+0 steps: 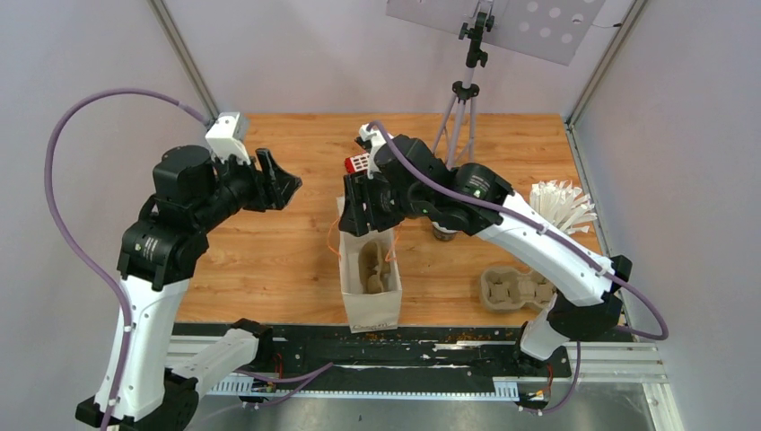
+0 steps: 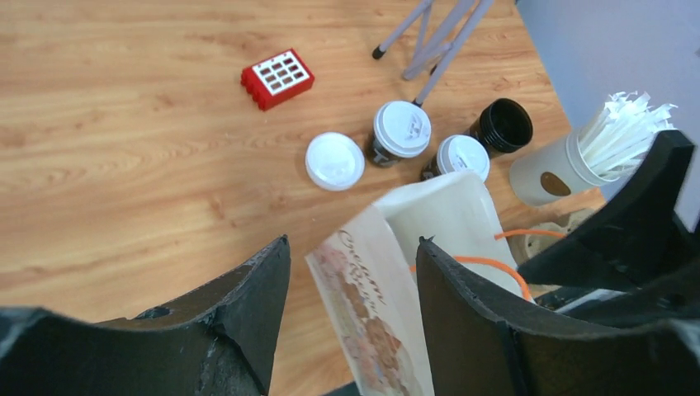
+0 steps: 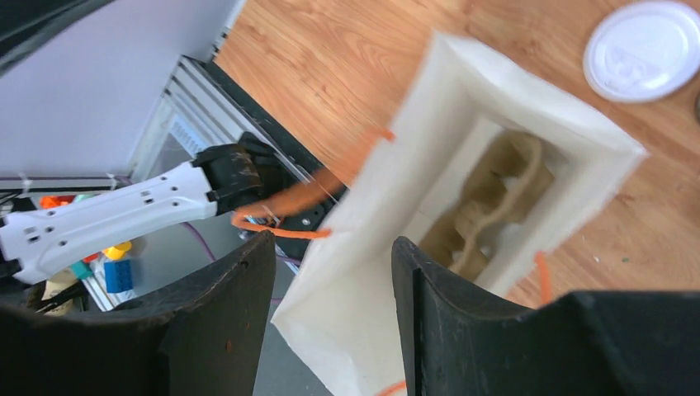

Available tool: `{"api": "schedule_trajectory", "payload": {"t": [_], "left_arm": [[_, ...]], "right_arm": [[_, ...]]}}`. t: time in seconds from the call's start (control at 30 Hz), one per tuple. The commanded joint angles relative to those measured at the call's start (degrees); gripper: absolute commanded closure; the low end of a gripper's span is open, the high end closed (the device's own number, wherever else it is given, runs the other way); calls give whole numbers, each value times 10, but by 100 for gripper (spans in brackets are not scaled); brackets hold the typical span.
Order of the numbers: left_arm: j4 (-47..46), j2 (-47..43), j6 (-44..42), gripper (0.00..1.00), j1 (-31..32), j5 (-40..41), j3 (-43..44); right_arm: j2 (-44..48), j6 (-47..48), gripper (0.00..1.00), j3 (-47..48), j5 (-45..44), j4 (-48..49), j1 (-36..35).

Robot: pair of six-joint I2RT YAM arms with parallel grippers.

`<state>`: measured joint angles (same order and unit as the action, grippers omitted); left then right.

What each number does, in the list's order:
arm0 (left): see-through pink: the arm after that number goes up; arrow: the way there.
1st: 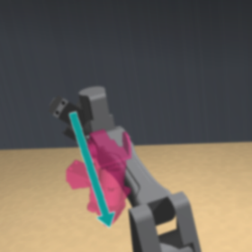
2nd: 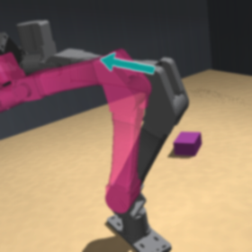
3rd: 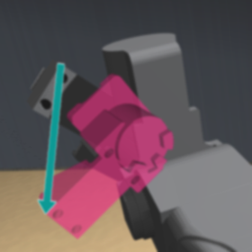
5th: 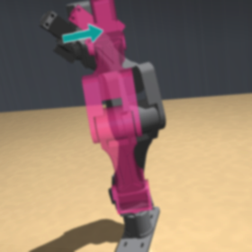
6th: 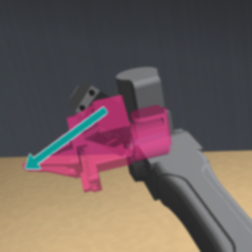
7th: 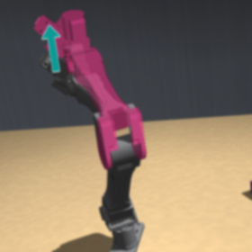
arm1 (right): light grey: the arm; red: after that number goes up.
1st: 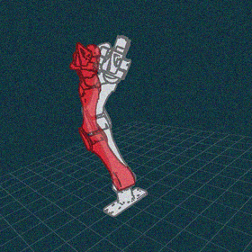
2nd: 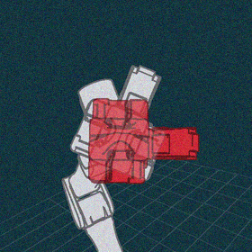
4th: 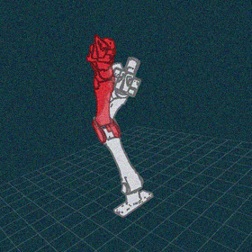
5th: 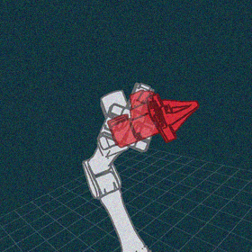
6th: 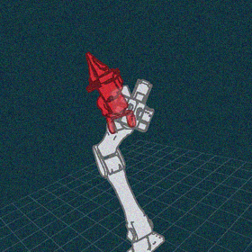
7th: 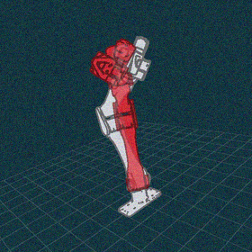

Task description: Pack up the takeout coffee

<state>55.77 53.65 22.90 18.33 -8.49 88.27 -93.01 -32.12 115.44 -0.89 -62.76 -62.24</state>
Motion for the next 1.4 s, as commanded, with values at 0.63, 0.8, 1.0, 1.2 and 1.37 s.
{"api": "schedule_trajectory", "payload": {"t": [0.63, 0.8, 1.0, 1.2, 1.37], "left_arm": [[-283, 142, -249, 33, 4, -348, -88], [-221, 202, -308, 37, 36, -359, -60], [-147, 255, -391, 46, 61, -381, -31], [-81, 271, -457, 56, 72, -387, -32], [-62, 264, -457, 94, 72, -337, -10]], "right_arm": [[181, 55, 41, -117, 69, 208, 7], [208, 60, 41, -122, 28, 195, 7], [234, 64, 42, -142, -17, 183, 7], [255, 73, 42, -174, -55, 182, 7], [269, 95, 41, -200, -78, 176, 8]]}}
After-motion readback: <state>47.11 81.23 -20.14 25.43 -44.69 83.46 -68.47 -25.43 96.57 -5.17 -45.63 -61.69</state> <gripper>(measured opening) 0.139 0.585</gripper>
